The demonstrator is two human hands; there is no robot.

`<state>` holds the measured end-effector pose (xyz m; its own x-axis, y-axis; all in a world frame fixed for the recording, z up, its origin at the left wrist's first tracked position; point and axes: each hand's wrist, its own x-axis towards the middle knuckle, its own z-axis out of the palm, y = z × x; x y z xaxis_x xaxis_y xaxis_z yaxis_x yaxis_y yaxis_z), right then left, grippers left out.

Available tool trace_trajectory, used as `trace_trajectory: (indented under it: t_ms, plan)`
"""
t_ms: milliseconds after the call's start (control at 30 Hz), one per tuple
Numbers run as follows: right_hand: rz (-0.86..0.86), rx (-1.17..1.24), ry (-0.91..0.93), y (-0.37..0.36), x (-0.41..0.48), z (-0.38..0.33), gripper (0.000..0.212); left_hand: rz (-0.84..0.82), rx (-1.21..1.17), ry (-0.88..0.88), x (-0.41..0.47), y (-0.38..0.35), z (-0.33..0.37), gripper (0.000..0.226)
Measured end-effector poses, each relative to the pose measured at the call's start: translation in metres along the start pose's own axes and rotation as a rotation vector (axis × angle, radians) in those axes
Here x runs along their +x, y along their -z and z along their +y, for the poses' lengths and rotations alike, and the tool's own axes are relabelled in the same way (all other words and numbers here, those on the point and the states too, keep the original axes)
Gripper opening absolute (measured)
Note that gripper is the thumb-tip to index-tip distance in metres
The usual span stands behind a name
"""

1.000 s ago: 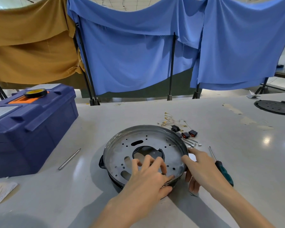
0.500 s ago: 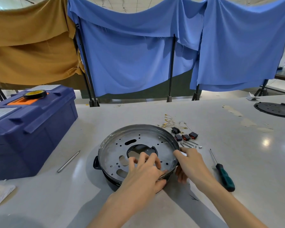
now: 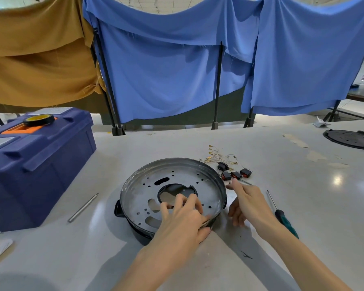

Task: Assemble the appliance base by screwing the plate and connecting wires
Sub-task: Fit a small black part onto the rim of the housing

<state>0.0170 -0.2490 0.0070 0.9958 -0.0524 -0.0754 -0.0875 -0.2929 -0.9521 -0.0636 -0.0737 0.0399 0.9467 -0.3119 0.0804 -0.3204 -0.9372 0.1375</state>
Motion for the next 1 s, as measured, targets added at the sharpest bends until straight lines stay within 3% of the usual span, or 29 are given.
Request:
trace_trajectory:
  t_ms: [167, 300, 367, 433, 633, 867, 1000]
  plan:
    - [0.151, -0.075, 0.031, 0.018, 0.013, 0.005, 0.019, -0.015, -0.029, 0.004, 0.002, -0.001, -0.004, 0.028]
    - [0.208, -0.322, 0.114, 0.031, 0.029, 0.005, 0.015, -0.104, -0.231, 0.029, 0.008, 0.007, -0.013, 0.065]
    - [0.195, -0.458, 0.166, 0.027, 0.038, 0.004, 0.014, -0.018, -0.297, 0.025, 0.012, 0.01, -0.019, 0.04]
    - [0.211, -0.624, 0.205, 0.018, 0.046, 0.005, 0.015, 0.071, -0.295, 0.022, 0.018, 0.009, -0.024, 0.031]
    - [0.286, -0.981, 0.185, -0.001, 0.062, 0.003, 0.022, -0.016, -0.209, 0.028, 0.027, 0.002, -0.029, 0.033]
    - [0.282, -1.144, 0.157, -0.01, 0.063, 0.004, 0.01, -0.058, -0.238, 0.038, 0.031, 0.003, -0.03, 0.034]
    - [0.249, -1.203, 0.137, -0.013, 0.063, 0.003, 0.014, -0.07, -0.232, 0.047, 0.03, 0.006, -0.029, 0.034]
